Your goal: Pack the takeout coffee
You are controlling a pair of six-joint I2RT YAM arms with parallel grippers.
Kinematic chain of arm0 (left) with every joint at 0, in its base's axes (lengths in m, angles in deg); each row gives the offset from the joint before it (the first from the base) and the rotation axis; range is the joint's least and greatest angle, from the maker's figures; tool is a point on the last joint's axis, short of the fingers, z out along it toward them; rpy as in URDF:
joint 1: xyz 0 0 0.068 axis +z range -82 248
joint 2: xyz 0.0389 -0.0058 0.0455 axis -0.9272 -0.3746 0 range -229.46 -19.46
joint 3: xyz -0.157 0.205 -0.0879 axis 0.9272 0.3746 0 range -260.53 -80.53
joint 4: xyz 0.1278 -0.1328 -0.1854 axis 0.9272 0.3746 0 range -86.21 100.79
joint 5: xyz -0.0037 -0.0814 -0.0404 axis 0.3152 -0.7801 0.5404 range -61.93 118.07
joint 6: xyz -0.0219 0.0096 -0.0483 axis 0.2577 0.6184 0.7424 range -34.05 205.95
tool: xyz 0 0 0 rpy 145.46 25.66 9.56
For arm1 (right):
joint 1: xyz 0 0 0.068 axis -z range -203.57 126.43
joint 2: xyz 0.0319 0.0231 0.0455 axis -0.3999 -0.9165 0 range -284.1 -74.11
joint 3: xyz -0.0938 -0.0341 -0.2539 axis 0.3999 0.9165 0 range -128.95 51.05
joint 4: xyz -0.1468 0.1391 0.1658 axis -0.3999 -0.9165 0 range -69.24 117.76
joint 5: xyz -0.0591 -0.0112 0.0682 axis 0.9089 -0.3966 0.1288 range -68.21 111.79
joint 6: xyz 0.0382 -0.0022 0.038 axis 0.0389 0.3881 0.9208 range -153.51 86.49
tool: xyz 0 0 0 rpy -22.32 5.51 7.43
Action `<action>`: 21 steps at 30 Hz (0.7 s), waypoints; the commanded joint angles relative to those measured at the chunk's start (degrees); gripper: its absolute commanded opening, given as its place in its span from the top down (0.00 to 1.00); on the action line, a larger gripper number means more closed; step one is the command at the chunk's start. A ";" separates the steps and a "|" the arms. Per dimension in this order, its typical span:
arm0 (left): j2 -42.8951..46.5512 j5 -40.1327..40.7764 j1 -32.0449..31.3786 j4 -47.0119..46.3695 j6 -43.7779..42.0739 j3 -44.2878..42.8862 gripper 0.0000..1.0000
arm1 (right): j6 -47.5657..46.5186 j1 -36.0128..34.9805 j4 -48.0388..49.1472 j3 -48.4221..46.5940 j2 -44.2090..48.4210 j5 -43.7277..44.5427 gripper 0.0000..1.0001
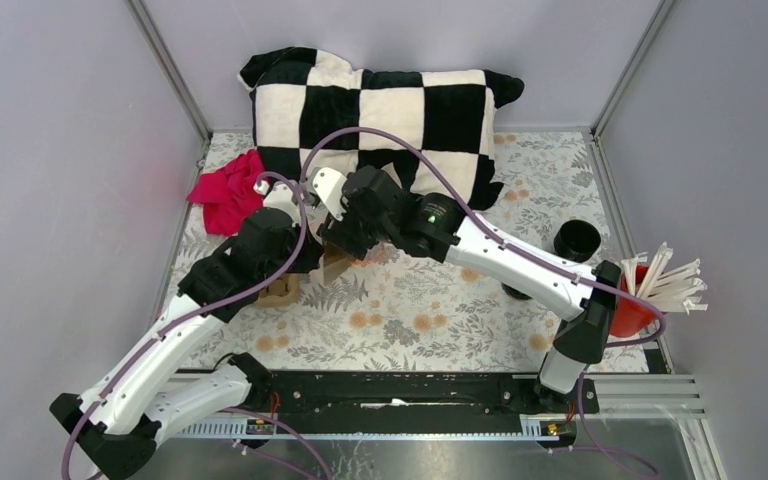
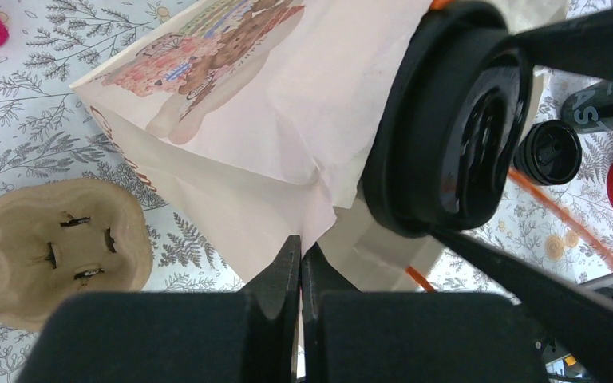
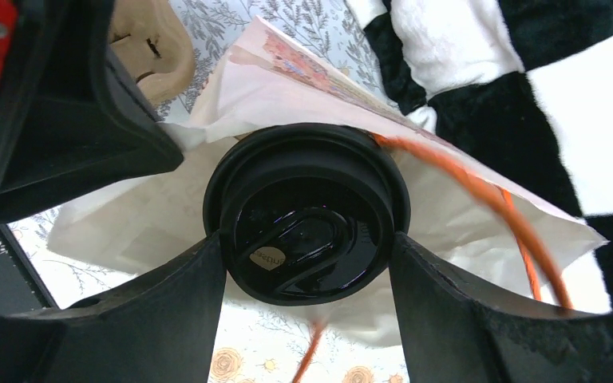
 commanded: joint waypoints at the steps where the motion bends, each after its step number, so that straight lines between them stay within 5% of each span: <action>1: 1.11 -1.60 -0.21 0.25 -0.23 0.09 1.00 | -2.76 1.07 -1.78 -3.31 0.46 -2.44 0.80; 8: 2.34 -1.87 -0.21 2.24 -1.45 0.30 1.00 | -3.08 1.42 -3.04 -2.31 2.40 -3.10 0.81; 16: 3.39 -3.00 -0.20 2.23 -1.06 0.71 1.00 | -8.58 1.86 10.03 14.08 6.43 3.95 0.83; 21: 3.76 -2.01 -0.21 2.28 -1.70 0.33 1.00 | -5.64 1.67 4.34 13.59 7.16 0.47 0.83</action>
